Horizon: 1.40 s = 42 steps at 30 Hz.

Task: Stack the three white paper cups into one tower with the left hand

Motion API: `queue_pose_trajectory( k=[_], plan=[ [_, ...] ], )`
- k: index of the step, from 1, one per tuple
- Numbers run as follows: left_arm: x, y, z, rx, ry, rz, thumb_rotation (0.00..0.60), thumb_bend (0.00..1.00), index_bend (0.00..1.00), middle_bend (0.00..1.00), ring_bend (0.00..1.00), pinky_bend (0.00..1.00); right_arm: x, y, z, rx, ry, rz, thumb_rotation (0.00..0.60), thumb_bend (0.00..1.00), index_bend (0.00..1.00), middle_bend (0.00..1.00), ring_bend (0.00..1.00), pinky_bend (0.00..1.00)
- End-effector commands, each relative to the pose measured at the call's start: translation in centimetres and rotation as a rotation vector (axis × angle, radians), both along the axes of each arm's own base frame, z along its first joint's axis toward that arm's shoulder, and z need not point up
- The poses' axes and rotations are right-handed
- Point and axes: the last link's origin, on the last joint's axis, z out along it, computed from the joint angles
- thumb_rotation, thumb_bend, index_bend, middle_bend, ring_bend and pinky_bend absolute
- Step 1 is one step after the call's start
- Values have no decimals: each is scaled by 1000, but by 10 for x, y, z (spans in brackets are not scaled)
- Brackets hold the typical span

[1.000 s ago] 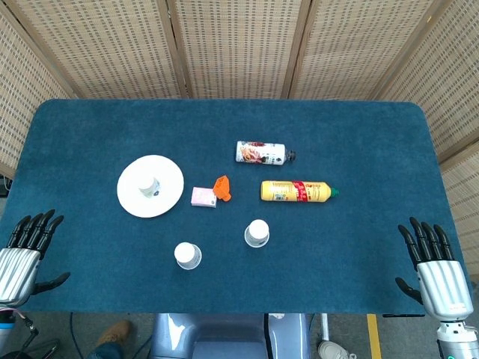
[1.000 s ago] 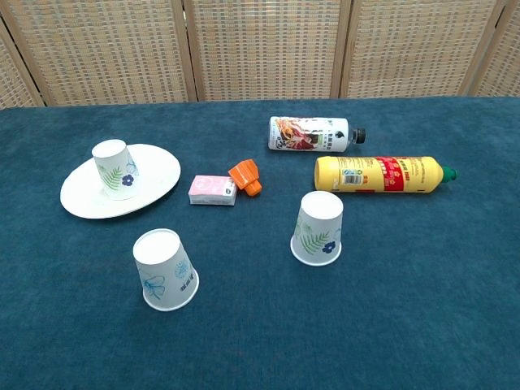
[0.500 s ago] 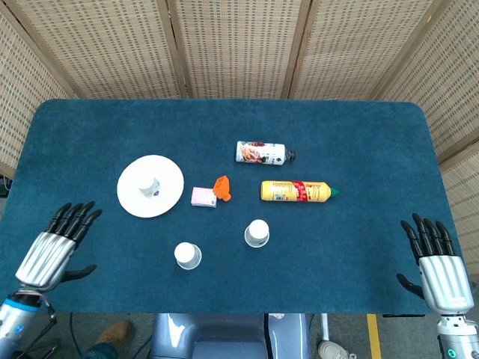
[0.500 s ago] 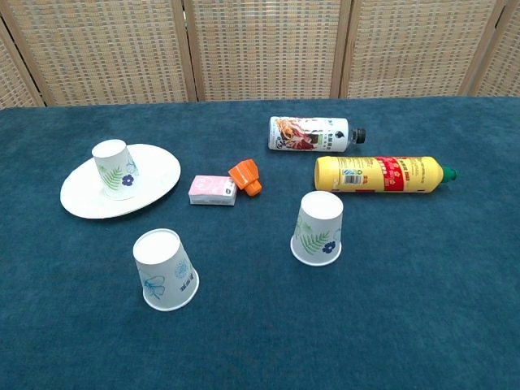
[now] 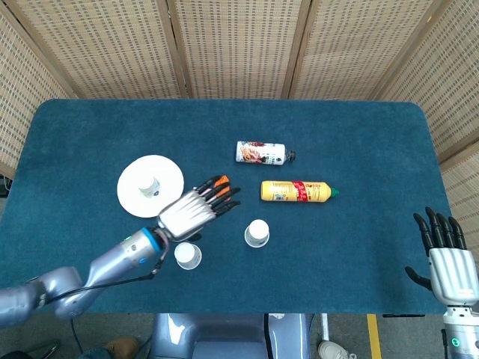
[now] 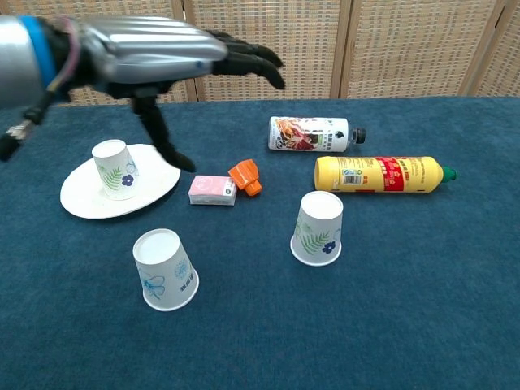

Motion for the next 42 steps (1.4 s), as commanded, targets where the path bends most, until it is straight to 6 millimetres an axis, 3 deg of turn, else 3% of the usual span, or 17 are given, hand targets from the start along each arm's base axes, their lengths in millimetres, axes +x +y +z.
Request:
queue_pose_trajectory(
  k=[1,8,15,20,29,36,38,42],
  plan=[
    [33,19,-38,-41,48,-27,600,126,154,0,0,0,-2,-2,2,-4,-3,-10,600,0,0,0,0,0],
    [57,36,-88,-94,121,-14,600,126,187,0,0,24,-12,-9,9,-28,-22,-56,600,0,0,0,0,0],
    [62,34,-109,-136,143,2,600,126,239,32,41,115,-17,-10,13,-35,-30,-77,600,0,0,0,0,0],
    [61,34,-119,-136,160,4,600,126,331,123,130,209,-18,-10,15,-41,-36,-79,600,0,0,0,0,0],
    [65,31,-129,-118,117,23,600,177,602,357,390,408,-18,-9,16,-44,-39,-74,600,0,0,0,0,0],
    [68,33,-113,-94,72,29,600,178,610,363,394,410,-17,-8,15,-42,-36,-69,600,0,0,0,0,0],
    [70,37,-93,-66,37,35,600,178,607,363,394,410,-16,-8,14,-36,-34,-66,600,0,0,0,0,0],
    [58,42,-34,-22,-22,74,600,179,603,363,394,415,-13,-6,10,-25,-23,-55,600,0,0,0,0,0]
  ],
)
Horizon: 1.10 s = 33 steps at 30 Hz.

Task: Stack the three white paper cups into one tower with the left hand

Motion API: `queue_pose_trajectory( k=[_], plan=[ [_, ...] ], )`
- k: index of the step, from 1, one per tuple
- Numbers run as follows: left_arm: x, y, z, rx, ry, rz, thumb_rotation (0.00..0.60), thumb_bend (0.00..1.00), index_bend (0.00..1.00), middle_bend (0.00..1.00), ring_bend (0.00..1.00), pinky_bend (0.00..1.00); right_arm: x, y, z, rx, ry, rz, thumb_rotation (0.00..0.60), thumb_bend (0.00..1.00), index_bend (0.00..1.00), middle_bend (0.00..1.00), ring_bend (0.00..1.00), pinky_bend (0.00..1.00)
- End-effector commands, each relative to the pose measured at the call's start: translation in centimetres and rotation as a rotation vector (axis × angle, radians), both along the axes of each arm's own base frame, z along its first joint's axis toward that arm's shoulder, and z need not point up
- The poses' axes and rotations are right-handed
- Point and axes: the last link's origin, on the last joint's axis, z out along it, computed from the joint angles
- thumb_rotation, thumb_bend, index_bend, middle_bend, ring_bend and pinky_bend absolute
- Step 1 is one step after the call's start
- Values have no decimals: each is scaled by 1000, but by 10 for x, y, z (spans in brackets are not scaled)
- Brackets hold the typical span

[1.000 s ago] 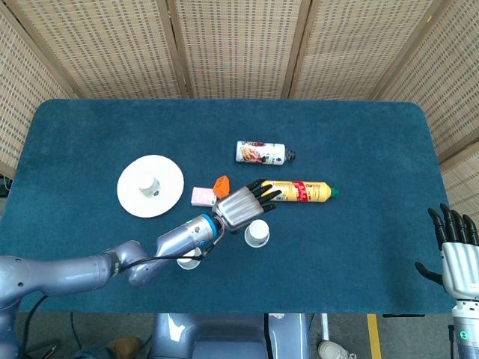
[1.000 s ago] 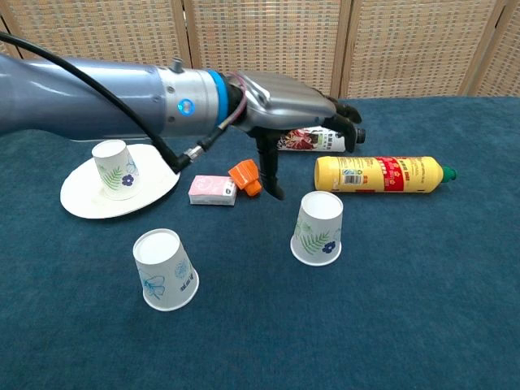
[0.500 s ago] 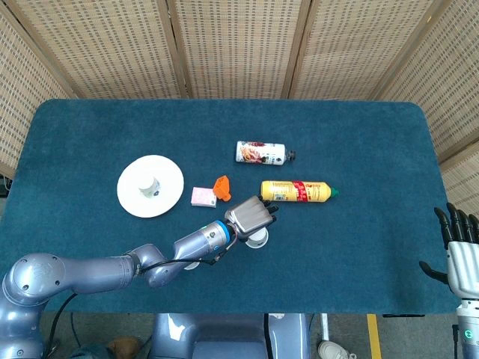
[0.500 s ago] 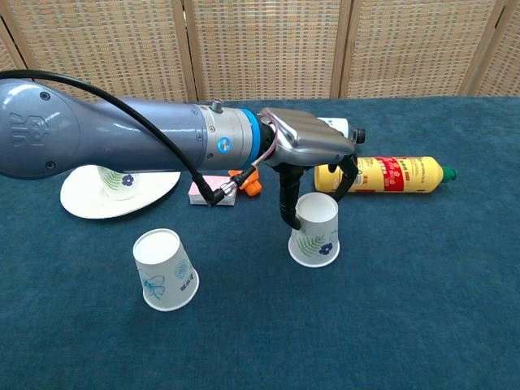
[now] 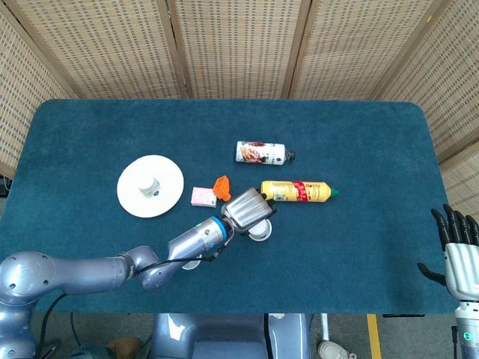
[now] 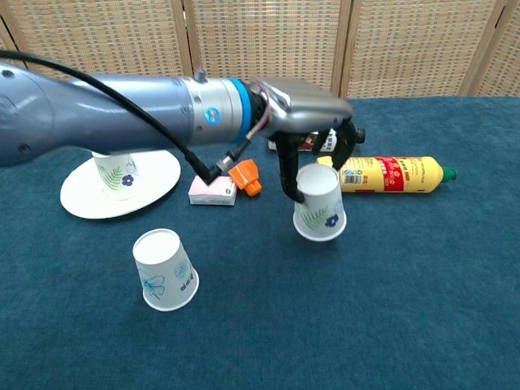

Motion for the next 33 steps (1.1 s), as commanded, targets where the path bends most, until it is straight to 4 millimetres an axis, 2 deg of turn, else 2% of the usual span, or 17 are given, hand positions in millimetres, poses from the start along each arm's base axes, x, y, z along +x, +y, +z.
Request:
queue_pose_trajectory(
  k=[1,4,8,12,16,19,24,33],
  plan=[
    [-13,3,60,45,-56,48,600,179,603,363,394,417,2,1,-2,4,4,6,600,0,0,0,0,0],
    [-32,1,93,60,-50,88,600,178,603,363,394,417,4,3,-4,5,11,14,600,0,0,0,0,0],
    [-69,-15,135,58,-35,158,600,178,604,363,394,416,7,6,-7,8,25,25,600,0,0,0,0,0],
    [-97,-29,160,48,-6,196,600,178,603,363,394,416,9,7,-10,13,35,30,600,0,0,0,0,0],
    [-124,-44,175,16,36,242,600,178,603,363,394,416,11,8,-15,24,47,34,600,0,0,0,0,0],
    [-135,-50,180,-3,57,250,600,178,603,363,394,416,13,8,-18,33,56,39,600,0,0,0,0,0],
    [-142,-59,168,-66,67,244,600,178,603,363,394,418,15,8,-21,40,62,46,600,0,0,0,0,0],
    [-132,-60,146,-109,81,186,600,178,603,363,394,418,13,10,-17,27,53,41,600,0,0,0,0,0]
  ],
)
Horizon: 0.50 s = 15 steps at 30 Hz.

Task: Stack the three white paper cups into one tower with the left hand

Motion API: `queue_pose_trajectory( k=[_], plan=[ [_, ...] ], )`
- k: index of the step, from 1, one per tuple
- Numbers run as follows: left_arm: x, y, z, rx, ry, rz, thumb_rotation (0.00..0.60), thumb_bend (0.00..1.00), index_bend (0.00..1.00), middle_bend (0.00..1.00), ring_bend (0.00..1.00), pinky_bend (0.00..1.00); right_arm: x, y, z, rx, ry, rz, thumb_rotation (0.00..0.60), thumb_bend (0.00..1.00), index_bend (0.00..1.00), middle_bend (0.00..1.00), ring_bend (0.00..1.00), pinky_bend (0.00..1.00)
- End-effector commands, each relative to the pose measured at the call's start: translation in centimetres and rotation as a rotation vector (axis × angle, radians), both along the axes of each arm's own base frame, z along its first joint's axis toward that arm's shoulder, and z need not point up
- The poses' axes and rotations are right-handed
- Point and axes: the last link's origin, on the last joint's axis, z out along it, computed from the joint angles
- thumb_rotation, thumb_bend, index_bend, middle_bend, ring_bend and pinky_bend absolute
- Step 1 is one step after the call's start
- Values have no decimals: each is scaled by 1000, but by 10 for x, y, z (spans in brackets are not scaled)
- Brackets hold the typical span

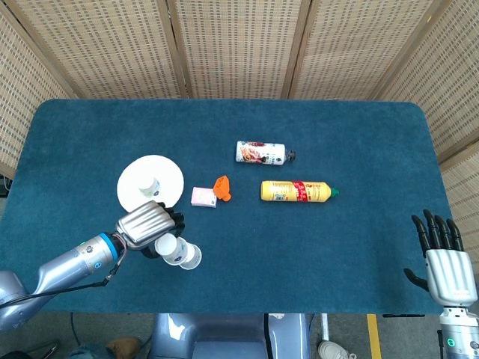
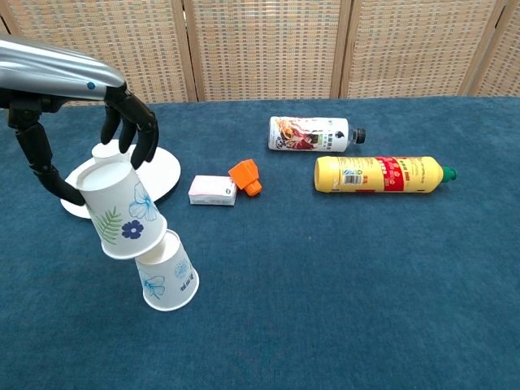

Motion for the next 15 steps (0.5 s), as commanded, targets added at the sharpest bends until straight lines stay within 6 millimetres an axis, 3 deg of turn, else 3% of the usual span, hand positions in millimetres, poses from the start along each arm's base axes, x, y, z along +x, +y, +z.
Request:
queue_pose_trajectory(
  k=[1,15],
  plan=[
    [4,2,-5,2,7,-24,600,178,603,363,394,417,-1,0,1,-2,-1,-2,600,0,0,0,0,0],
    [7,2,-23,-19,56,-22,600,178,580,356,391,411,-3,0,5,-12,-11,-8,600,0,0,0,0,0]
  ],
)
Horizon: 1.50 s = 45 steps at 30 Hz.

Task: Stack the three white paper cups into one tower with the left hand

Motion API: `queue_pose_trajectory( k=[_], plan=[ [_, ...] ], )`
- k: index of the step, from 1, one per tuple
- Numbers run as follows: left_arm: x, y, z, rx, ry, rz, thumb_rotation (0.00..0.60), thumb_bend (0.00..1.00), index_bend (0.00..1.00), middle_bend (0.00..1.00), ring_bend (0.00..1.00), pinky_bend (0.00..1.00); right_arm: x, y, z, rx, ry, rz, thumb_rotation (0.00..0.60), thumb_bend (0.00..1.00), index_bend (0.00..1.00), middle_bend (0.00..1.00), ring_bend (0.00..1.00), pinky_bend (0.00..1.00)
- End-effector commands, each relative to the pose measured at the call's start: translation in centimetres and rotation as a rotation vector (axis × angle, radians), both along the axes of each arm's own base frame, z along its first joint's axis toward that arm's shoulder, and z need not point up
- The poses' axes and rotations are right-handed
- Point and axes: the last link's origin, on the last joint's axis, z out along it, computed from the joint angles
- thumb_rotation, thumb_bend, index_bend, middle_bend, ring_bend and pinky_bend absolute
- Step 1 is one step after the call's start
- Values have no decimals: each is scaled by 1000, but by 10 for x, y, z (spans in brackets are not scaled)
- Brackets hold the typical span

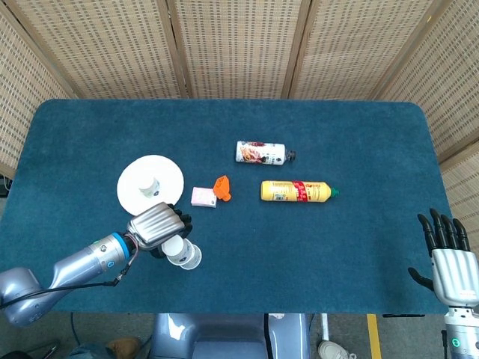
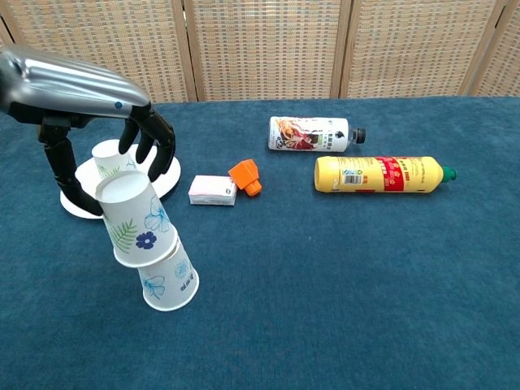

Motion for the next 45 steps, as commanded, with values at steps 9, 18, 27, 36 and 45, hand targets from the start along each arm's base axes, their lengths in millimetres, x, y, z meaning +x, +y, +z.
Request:
queue_pose_trajectory(
  k=[9,18,27,36,45],
  plan=[
    [-11,-8,-16,-41,26,26,600,0,11,0,1,49,0,0,-1,4,1,-2,600,0,0,0,0,0],
    [-28,19,20,124,-55,113,600,0,0,0,0,0,0,0,-3,13,5,-3,600,0,0,0,0,0],
    [-82,77,48,344,-33,300,600,0,6,0,0,126,1,0,-6,24,10,1,600,0,0,0,0,0],
    [-132,97,30,389,-68,417,600,0,138,34,95,202,1,-1,-9,34,18,-6,600,0,0,0,0,0],
    [-143,109,2,372,-132,436,600,37,258,129,190,296,0,-2,-9,38,21,-9,600,0,0,0,0,0]
  ],
)
